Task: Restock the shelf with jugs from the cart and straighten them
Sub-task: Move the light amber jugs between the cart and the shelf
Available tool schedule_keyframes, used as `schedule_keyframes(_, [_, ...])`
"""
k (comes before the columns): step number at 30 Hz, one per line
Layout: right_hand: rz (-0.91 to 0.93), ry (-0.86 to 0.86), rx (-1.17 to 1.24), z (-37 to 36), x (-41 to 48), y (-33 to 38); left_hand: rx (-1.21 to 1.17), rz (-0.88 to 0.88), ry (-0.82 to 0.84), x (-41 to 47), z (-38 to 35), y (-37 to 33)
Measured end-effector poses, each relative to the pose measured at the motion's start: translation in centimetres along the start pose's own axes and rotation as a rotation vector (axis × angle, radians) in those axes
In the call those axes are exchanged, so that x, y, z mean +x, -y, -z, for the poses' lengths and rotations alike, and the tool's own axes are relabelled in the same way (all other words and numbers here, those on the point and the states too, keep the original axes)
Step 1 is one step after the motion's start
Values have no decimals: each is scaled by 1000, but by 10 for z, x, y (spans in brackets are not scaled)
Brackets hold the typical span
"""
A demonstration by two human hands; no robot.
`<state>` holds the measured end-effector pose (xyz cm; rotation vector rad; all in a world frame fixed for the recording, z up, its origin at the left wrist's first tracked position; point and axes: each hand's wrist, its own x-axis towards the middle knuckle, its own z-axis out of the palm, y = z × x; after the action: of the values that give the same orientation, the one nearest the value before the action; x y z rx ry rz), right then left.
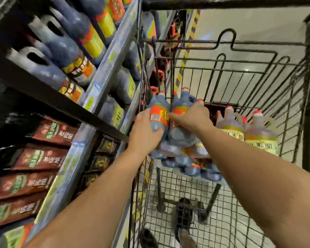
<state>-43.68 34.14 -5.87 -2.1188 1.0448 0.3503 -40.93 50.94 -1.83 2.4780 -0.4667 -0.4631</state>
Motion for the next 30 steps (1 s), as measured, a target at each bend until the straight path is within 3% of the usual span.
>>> schedule_keyframes(5, [-101, -23, -4, -7, 12, 3, 55, 44, 19, 16, -14, -4])
schedule_keyframes(12, [-31, -27, 105, 14, -7, -24, 247, 193, 138, 45, -30, -14])
schedule_keyframes(20, [121, -210, 237, 56, -33, -62, 588, 377, 185, 78, -60, -25])
schedule_keyframes(30, [219, -291, 375, 69, -50, -86, 627, 493, 134, 98, -70, -24])
